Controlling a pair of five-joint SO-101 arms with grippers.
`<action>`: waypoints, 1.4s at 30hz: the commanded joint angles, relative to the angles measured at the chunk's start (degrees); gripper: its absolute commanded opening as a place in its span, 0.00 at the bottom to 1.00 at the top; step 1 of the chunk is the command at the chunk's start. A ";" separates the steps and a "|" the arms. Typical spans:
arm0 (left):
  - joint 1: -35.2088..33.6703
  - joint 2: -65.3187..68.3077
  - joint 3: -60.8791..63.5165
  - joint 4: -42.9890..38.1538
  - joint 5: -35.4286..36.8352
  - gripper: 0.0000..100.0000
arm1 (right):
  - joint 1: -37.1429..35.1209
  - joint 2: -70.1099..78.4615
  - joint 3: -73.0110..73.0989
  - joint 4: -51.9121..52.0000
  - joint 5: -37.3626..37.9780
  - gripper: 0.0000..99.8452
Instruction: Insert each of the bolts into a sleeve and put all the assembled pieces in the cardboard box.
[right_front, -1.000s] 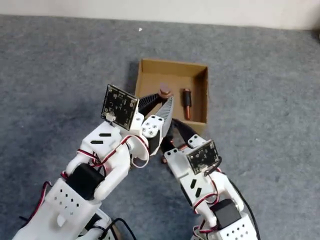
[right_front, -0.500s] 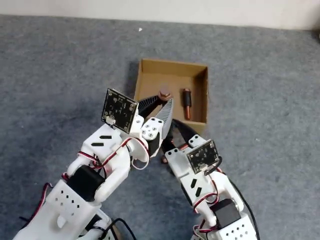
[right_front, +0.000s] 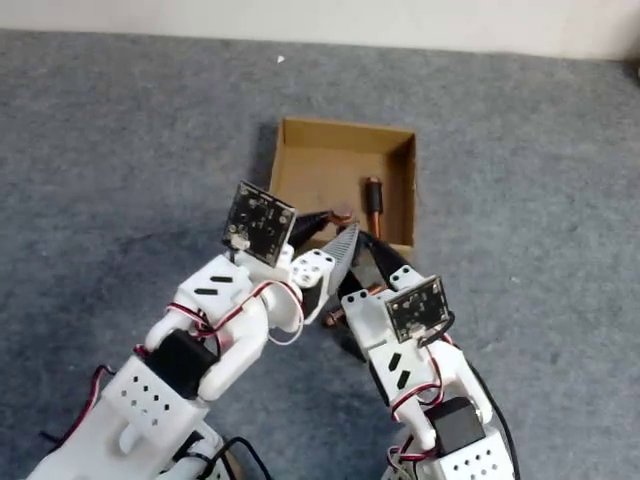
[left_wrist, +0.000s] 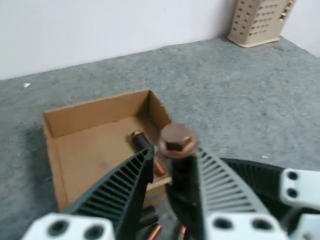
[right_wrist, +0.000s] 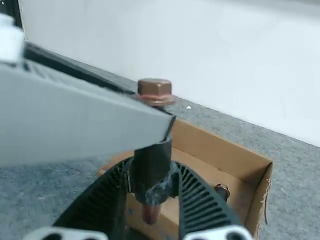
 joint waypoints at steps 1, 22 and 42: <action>0.75 -0.22 -1.89 4.48 0.26 0.21 | 0.84 -1.19 -0.66 -0.04 0.26 0.00; -19.03 -0.31 -8.31 13.63 -7.21 0.07 | 3.74 -0.66 -0.22 -0.31 0.62 0.00; -38.37 -0.31 16.13 8.26 -14.59 0.01 | 3.38 1.63 -0.75 3.38 0.18 0.00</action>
